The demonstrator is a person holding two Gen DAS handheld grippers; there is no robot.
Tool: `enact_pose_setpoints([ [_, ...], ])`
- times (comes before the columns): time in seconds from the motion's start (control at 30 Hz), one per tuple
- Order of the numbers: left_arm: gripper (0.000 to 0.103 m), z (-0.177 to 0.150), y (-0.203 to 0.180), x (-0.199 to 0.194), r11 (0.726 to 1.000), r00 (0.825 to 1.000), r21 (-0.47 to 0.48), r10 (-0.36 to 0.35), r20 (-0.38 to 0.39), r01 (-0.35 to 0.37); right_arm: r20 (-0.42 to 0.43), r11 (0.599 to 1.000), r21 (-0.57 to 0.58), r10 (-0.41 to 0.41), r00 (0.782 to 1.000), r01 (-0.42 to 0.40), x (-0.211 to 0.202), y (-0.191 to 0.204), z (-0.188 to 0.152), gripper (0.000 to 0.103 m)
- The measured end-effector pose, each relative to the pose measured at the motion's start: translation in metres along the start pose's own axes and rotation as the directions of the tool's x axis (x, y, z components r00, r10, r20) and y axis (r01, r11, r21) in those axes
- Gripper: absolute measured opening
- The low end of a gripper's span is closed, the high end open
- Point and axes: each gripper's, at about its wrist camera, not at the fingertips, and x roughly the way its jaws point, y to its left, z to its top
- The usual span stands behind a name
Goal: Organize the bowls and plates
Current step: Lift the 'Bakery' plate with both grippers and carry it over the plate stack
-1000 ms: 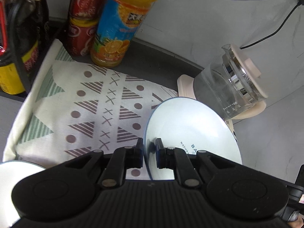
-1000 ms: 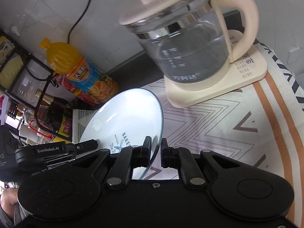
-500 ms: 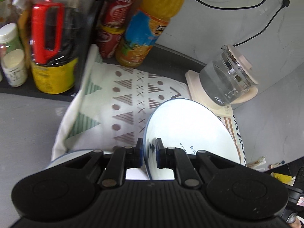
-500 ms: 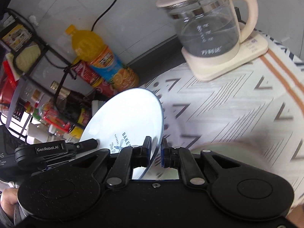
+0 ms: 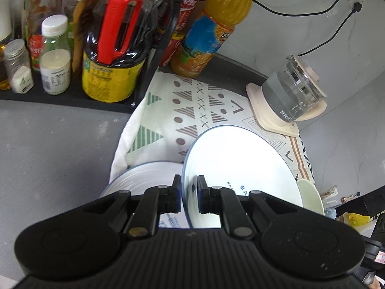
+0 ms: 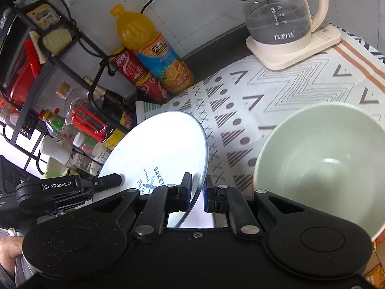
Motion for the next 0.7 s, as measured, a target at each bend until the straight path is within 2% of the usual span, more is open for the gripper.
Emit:
enact_pose_setpoints([
  [0.27,0.01,-0.013,0.02,0.0,1.0,0.999,0.001,0.005,-0.032,-0.005,-0.007,1.0,0.003,-0.027,1.0,0.027,0.002,0.014,-0.027,0.01],
  [0.7,0.011,-0.038,0.047,0.024,0.999,0.996,-0.03,0.016,-0.088,-0.018,-0.048,0.995,-0.01,-0.099,0.994,0.099,0.018,0.018,-0.06,0.01],
])
